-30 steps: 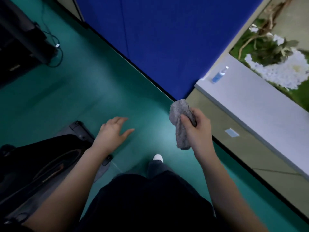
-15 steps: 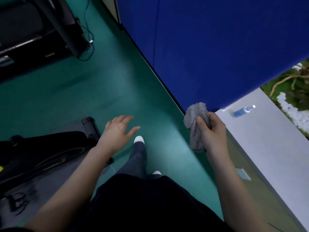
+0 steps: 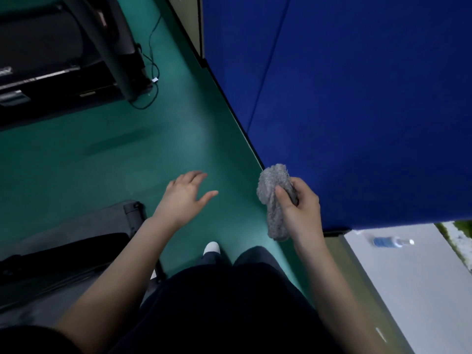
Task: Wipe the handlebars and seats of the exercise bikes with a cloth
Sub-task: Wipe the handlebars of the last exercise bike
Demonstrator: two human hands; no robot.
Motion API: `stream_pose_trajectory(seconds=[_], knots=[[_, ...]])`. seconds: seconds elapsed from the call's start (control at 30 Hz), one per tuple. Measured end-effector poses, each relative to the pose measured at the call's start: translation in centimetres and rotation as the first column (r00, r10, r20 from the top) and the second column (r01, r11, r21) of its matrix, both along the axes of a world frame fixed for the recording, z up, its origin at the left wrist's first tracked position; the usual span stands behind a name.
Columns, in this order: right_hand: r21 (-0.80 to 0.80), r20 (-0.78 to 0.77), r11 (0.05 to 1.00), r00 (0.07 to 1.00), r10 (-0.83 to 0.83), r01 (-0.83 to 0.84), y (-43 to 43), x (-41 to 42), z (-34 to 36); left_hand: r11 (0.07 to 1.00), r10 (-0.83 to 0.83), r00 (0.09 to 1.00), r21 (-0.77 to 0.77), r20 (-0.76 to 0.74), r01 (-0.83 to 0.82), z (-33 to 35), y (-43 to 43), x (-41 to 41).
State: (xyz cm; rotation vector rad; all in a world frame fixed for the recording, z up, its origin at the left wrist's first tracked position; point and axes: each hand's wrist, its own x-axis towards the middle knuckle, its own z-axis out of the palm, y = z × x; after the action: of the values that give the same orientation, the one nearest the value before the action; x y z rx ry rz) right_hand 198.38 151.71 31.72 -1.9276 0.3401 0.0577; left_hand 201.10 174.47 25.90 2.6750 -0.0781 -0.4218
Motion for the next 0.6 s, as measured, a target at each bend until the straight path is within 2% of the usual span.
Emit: stream_pose_trajectory(seconds=[0.23, 0.6], knots=[[0.029, -0.017, 0.988, 0.988, 0.153, -0.152, 2.8, 8.0, 0.3, 0.988, 0.154, 0.988, 0.024, -0.012, -0.154, -0.4, 2.1, 2.7], [0.053, -0.031, 0.911, 0.911, 0.412, -0.410, 4.4, 23.4, 0.1, 0.899, 0.437, 0.899, 0.047, -0.010, -0.436, -0.3, 1.6, 11.4]])
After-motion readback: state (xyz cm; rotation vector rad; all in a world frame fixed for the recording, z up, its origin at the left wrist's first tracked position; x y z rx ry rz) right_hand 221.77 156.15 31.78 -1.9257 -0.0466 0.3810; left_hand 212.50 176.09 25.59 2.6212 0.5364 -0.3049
